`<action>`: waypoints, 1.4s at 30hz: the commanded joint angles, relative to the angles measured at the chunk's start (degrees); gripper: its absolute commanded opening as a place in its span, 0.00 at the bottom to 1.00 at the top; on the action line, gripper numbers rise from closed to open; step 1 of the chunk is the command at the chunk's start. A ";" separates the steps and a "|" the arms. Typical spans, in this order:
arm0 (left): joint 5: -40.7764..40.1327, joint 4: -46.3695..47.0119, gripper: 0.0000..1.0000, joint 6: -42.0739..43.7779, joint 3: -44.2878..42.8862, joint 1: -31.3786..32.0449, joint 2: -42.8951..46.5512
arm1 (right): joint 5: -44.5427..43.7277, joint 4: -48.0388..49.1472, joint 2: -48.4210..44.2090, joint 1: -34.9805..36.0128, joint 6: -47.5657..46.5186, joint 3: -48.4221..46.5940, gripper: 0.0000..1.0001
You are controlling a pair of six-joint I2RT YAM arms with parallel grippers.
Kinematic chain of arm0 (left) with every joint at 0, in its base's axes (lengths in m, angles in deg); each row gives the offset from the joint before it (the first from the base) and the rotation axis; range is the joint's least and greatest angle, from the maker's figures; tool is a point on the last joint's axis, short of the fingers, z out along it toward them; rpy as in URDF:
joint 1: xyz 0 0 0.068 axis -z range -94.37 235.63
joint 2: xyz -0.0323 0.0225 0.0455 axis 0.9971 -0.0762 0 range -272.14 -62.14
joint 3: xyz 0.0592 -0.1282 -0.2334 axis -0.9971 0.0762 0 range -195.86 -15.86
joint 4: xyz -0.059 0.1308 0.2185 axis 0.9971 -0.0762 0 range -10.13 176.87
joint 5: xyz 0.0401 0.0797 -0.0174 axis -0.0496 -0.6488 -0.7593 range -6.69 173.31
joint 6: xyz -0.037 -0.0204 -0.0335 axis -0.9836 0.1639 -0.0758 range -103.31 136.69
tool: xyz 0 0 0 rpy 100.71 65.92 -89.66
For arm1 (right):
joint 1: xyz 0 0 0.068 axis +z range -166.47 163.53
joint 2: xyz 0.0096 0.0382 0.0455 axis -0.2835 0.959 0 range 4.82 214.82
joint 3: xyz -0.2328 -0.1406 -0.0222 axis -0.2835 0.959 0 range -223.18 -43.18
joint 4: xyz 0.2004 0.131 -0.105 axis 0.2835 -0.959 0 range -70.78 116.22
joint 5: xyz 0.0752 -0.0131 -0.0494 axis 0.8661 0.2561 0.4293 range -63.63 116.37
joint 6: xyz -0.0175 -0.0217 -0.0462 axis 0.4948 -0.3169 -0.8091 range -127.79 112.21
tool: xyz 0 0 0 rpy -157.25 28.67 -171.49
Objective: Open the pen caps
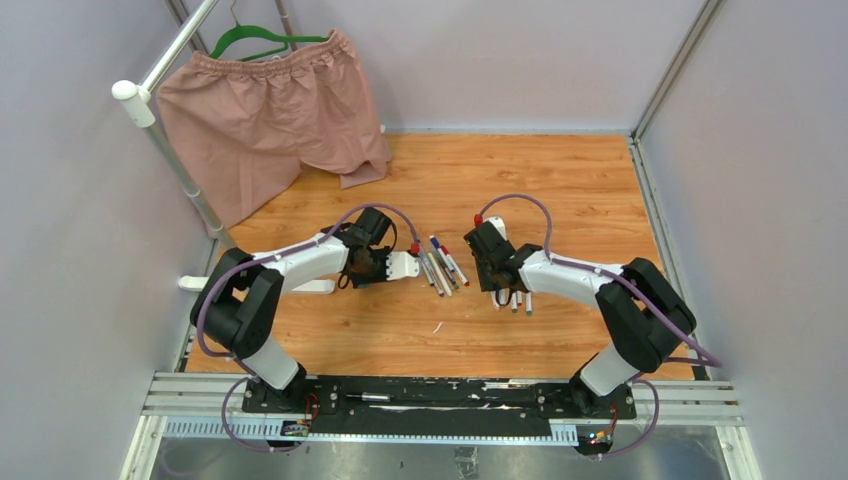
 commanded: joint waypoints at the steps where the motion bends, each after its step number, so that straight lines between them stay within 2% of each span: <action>1: -1.27 1.94 0.12 -0.90 0.81 0.33 -1.36 | -1.58 0.15 -1.32 -0.61 0.54 0.69 0.33; 8: -1.44 1.26 0.37 -1.15 0.66 0.32 -1.21 | -1.30 -1.51 -6.27 -0.67 0.20 -0.26 0.27; 14: 0.12 -6.14 0.54 -1.64 -3.55 0.25 2.39 | 0.84 -3.18 -7.35 -0.63 -1.45 -3.21 0.27; 20: 3.36 -16.24 0.61 -3.65 -13.65 -1.41 8.96 | 7.74 -3.68 -1.87 -1.79 -4.87 -11.40 0.29; 27: 3.17 -20.75 0.74 -9.52 -22.88 -4.97 14.15 | 15.20 -5.06 10.62 -2.02 -8.31 -22.60 0.29; 30: 3.86 -20.80 0.79 -11.63 -22.57 -7.43 16.00 | 16.16 -5.05 13.50 -2.02 -8.31 -23.90 0.29; 36: 5.62 -20.78 0.82 -13.56 -19.72 -12.44 18.25 | 18.07 -4.61 15.95 -1.94 -8.28 -22.89 0.28; 42: 5.42 -20.78 0.91 -15.34 -19.42 -14.13 18.66 | 17.56 -3.87 17.07 -1.98 -8.51 -20.60 0.25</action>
